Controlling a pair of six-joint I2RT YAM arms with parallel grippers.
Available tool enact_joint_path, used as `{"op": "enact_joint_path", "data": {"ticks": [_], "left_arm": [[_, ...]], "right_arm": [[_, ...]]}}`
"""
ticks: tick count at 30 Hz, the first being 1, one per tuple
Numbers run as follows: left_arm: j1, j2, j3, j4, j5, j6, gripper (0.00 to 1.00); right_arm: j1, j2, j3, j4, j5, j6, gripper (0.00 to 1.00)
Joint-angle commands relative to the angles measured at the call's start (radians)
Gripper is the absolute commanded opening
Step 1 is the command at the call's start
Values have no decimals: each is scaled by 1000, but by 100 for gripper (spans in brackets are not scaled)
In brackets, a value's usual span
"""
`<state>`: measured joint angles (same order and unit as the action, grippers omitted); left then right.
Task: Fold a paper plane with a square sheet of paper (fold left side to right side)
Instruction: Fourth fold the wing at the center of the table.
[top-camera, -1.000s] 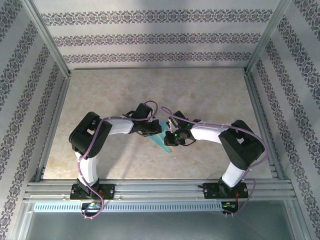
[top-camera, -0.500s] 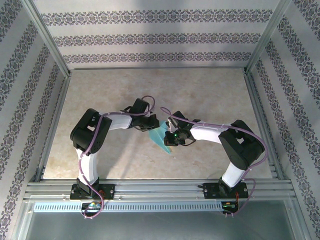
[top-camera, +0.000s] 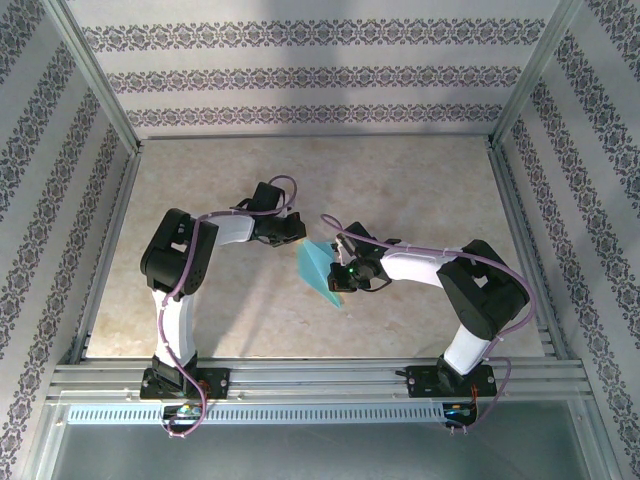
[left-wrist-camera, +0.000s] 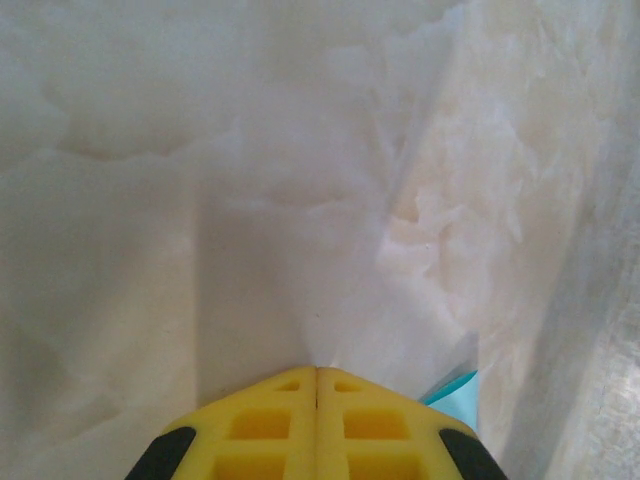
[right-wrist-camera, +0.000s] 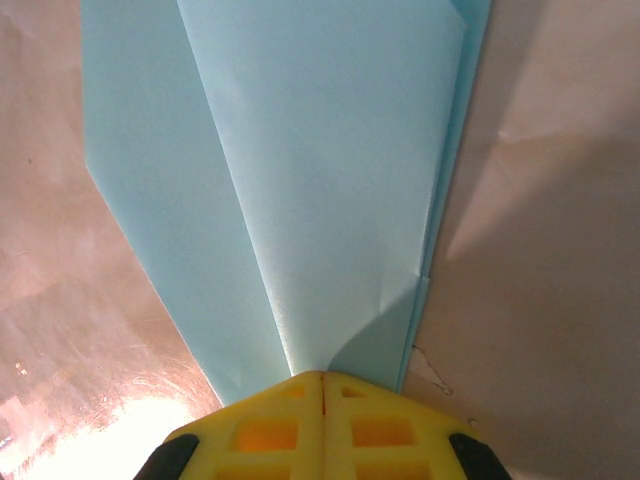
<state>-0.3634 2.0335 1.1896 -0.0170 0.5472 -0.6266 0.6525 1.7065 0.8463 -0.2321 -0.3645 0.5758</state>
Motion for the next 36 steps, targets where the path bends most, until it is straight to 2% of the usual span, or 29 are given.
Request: {"op": "enact_joint_path", "data": {"ticks": [1,10,14,19,26,36], "left_arm": [[25,17,25,-30,-29,48,0],[26,-144,-19,-72,-60,102,0],[18,-233,-89,-64,-21,104,0],[-38,-299,-168,-34,24,93,0],[-136,-226,-156,27,63,52,0],[-158,-110,-137,76,21,4,0]], "right_arm": [[8,56,-59,-170,90,-7,0],[2,35,-56,-162,90,-4,0],[0,32,-59,-152,93,-3,0],[-1,31,-59,-142,93,1,0],[-2,35,-59,-141,96,-1,0],[0,30,-62,-138,86,-6,0]]}}
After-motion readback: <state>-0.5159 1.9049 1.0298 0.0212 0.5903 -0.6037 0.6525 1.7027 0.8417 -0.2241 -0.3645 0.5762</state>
